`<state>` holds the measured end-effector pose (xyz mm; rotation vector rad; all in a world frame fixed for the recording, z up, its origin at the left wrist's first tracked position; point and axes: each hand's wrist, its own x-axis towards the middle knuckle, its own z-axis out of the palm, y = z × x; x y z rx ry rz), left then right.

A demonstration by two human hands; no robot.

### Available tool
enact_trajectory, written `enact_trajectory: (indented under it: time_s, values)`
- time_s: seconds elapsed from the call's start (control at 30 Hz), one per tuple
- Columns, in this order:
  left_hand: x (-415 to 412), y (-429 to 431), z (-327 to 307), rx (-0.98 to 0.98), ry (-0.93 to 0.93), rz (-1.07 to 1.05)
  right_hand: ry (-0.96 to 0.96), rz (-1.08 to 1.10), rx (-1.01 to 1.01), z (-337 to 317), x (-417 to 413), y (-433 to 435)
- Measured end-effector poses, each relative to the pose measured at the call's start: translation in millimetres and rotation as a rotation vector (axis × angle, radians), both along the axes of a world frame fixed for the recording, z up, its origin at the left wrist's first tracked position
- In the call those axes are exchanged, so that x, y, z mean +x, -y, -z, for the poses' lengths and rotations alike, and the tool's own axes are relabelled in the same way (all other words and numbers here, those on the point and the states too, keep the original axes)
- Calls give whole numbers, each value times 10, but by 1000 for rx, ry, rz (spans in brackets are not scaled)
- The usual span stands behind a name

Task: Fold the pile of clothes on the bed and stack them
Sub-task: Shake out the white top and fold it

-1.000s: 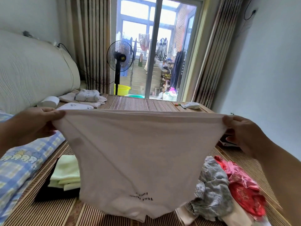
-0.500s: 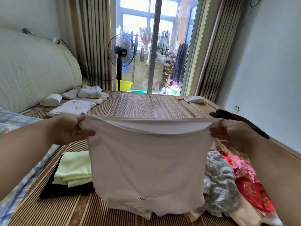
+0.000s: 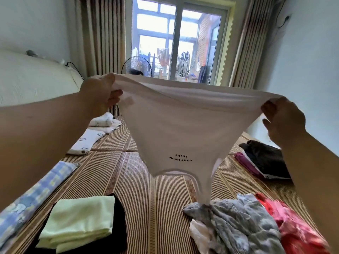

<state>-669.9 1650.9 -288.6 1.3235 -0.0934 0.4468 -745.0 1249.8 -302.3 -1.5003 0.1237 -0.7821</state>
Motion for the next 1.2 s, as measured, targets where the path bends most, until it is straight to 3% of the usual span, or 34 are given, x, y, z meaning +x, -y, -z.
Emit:
enact_trajectory:
  time_s: [0.1,0.27,0.4,0.47,0.6,0.77,0.97,1.1,1.2]
  values:
    - [-265,-102,300,43,-83,77,-56,-2,0,253,-233,94]
    - [-876,-381,1363,175,-369,250,-231,-129,-5,1140,-811,259]
    - [-1545,-565,2217,204,-659,302,-394,-144,-341,2083,-1546,413]
    - [-1885,-649,2546,210,-771,344,-422,-211,-389,2484,-1923,454]
    - [-2409,-814,3035,265,-870,422,-539,-187,21,3050,-2422,431]
    - [-2666,-1050,3260,296,-1031,655,-637,-193,163,3131,-2664,483]
    - [-2436,-1129,3071,481,-1017,801,-702,-170,-155,2885,-2559,392]
    - [-2118,-1002,2926,553,-918,632,-643,-89,-247,2761,-2245,297]
    - [-1743,-897,2828,505,-796,436,-572,7,-377,2614,-1862,291]
